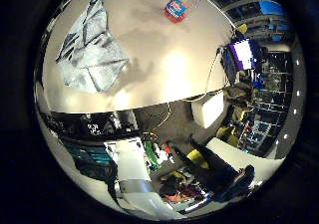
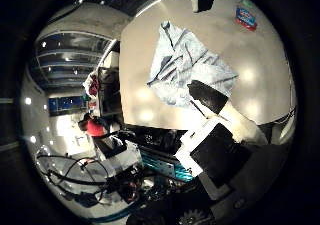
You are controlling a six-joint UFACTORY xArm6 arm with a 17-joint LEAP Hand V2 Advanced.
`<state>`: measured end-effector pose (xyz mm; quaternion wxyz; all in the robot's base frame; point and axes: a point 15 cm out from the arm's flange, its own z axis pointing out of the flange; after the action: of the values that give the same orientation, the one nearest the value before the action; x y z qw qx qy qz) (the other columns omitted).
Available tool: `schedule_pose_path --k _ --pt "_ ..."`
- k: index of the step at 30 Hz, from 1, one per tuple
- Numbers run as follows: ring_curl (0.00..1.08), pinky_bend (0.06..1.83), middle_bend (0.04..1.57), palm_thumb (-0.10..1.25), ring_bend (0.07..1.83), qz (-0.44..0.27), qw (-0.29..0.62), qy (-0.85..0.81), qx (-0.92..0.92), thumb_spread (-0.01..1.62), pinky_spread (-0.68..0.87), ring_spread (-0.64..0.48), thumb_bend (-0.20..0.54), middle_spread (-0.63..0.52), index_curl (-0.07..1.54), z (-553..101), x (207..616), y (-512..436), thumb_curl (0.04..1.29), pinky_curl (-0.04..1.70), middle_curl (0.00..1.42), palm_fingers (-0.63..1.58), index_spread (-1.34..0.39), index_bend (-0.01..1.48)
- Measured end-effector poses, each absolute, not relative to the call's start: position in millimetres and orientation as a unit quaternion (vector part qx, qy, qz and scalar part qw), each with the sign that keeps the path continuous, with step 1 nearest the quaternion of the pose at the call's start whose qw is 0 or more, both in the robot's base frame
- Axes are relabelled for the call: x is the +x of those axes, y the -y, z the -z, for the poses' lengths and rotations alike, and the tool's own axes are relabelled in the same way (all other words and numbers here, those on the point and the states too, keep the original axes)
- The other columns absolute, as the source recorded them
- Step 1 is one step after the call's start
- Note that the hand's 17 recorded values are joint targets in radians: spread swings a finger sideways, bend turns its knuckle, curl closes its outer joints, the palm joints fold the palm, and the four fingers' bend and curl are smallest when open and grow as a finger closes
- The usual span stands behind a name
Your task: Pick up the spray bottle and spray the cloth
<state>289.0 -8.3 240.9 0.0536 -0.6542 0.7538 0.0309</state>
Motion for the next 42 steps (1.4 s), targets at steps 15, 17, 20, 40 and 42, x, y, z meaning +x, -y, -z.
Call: schedule_pose_path --k 15,17,20,40,42 --pt "0.22 0.21 0.2 0.7 0.23 -0.011 0.178 -0.8 -0.572 1.09 0.39 0.1 -0.03 -0.02 0.37 -276.3 307.0 87.1 0.37 0.24 0.35 0.4 -0.36 0.16" --pt "0.22 0.21 0.21 0.68 0.24 0.004 0.205 -0.804 -0.559 1.09 0.39 0.1 -0.029 -0.02 0.36 -289.3 311.8 105.1 0.36 0.24 0.35 0.4 -0.35 0.16" --pt "0.23 0.23 0.22 0.64 0.26 0.024 0.228 -0.81 -0.54 1.08 0.39 0.1 -0.029 -0.02 0.34 -304.7 313.5 132.1 0.34 0.25 0.36 0.38 -0.34 0.15" --pt "0.26 0.44 0.22 0.42 0.35 -0.007 0.38 -0.826 -0.416 1.02 0.38 0.17 -0.033 0.1 0.24 -239.9 341.0 274.0 0.28 0.32 0.36 0.09 -0.19 0.14" --pt "0.26 0.45 0.22 0.4 0.36 -0.008 0.389 -0.825 -0.41 1.01 0.38 0.17 -0.031 0.11 0.24 -233.6 343.9 288.4 0.27 0.32 0.36 0.08 -0.19 0.14"
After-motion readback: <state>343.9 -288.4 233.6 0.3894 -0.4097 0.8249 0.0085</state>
